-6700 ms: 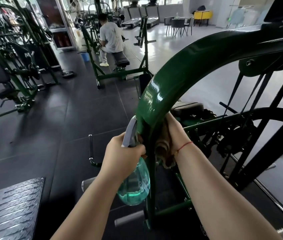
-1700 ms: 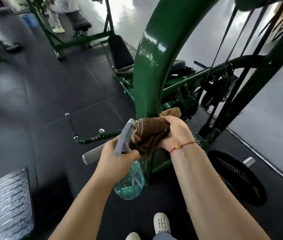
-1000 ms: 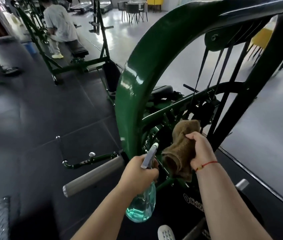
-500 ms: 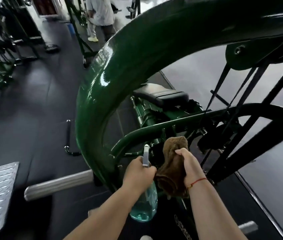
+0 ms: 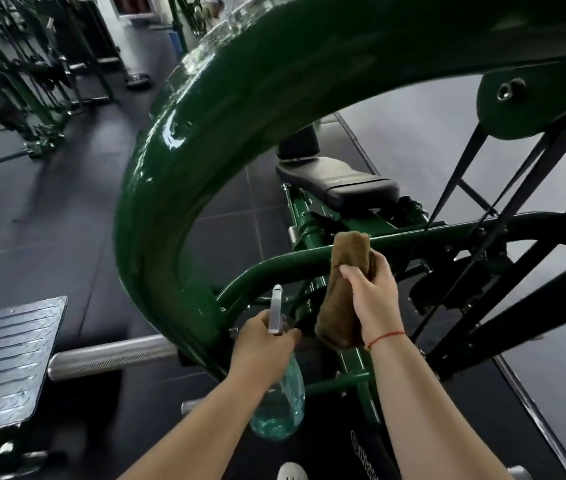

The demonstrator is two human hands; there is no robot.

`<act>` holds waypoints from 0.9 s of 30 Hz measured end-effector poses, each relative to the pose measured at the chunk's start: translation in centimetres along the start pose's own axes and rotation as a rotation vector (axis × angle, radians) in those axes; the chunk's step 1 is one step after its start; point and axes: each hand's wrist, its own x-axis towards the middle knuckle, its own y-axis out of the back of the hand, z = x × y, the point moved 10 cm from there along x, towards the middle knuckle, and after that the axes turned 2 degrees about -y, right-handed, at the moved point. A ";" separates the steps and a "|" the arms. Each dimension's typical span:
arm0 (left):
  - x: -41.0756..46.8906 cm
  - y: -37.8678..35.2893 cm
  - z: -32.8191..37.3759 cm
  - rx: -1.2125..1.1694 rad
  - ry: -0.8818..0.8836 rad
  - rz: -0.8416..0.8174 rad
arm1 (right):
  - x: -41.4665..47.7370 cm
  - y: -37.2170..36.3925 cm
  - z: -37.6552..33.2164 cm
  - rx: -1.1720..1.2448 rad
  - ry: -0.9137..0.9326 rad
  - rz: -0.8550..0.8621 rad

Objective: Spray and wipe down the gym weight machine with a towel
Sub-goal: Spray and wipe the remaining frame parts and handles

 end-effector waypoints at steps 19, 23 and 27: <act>-4.0 4.2 1.9 -0.203 -0.198 0.114 | 1.1 -13.1 -1.9 -0.945 0.673 -0.376; -4.6 4.4 2.1 -0.168 -0.252 0.129 | -3.0 -18.1 -0.8 -1.034 0.832 -0.712; -5.1 5.6 1.1 -0.221 -0.224 0.185 | -4.8 -20.0 -0.1 -1.221 1.003 -0.761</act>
